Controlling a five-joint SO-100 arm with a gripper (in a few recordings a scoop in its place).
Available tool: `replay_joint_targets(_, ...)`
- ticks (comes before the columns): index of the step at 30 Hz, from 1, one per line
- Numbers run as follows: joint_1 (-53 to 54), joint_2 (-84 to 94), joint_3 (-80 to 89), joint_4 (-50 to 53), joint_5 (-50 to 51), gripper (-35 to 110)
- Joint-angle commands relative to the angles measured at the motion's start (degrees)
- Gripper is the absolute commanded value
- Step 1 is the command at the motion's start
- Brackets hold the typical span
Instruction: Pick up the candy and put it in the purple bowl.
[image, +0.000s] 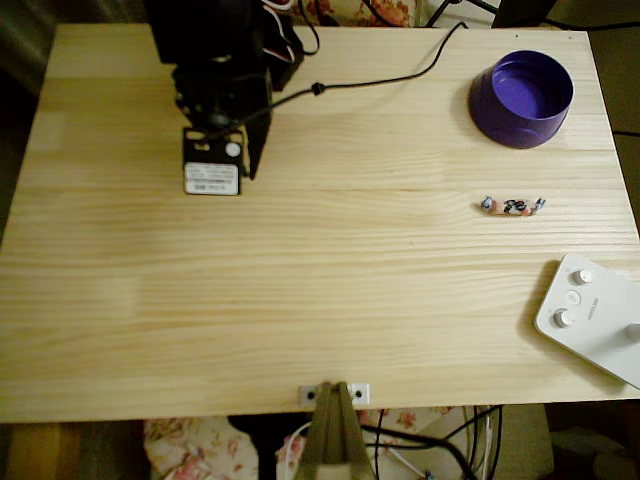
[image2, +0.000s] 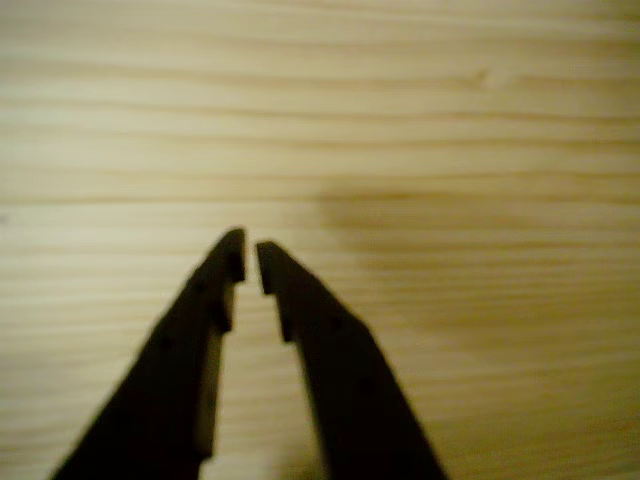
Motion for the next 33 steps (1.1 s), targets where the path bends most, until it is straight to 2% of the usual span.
replay_joint_targets(1,0.2,0.8,-1.1,-0.4,0.6,-1)
replay_joint_targets(33,0.2,0.8,-1.1,-0.4,0.6,-1)
